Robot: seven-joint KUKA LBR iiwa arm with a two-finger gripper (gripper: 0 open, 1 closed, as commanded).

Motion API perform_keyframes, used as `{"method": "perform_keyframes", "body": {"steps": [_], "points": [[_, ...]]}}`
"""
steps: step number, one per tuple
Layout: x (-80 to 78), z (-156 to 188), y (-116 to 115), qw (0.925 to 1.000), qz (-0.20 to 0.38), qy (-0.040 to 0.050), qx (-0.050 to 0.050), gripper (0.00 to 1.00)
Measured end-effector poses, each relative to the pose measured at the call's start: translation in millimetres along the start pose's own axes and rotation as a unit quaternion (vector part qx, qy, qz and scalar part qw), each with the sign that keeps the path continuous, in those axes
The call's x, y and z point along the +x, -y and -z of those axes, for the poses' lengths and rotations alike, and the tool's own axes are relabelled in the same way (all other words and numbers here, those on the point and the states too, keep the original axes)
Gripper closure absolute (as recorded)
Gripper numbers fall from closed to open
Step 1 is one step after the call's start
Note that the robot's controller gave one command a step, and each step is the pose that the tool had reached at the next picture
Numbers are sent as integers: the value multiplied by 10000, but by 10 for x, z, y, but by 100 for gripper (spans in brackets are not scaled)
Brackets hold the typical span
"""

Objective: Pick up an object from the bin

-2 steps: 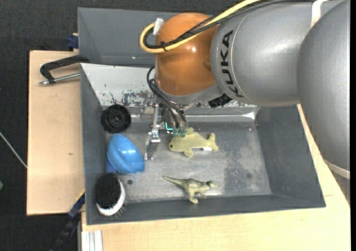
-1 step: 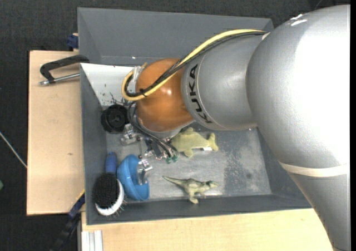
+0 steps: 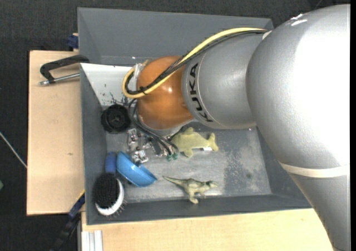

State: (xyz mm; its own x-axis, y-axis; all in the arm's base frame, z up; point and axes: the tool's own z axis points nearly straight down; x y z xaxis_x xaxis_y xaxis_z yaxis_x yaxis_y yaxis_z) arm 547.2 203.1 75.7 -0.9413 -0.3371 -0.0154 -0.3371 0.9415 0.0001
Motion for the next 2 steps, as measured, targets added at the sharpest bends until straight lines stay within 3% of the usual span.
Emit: {"method": "perform_keyframes", "body": {"steps": [1, 2], "points": [[76, 623, 309, 9964, -848, -26, 4, 100], [44, 1467, 393, 9961, -882, -2, 3, 100]]}}
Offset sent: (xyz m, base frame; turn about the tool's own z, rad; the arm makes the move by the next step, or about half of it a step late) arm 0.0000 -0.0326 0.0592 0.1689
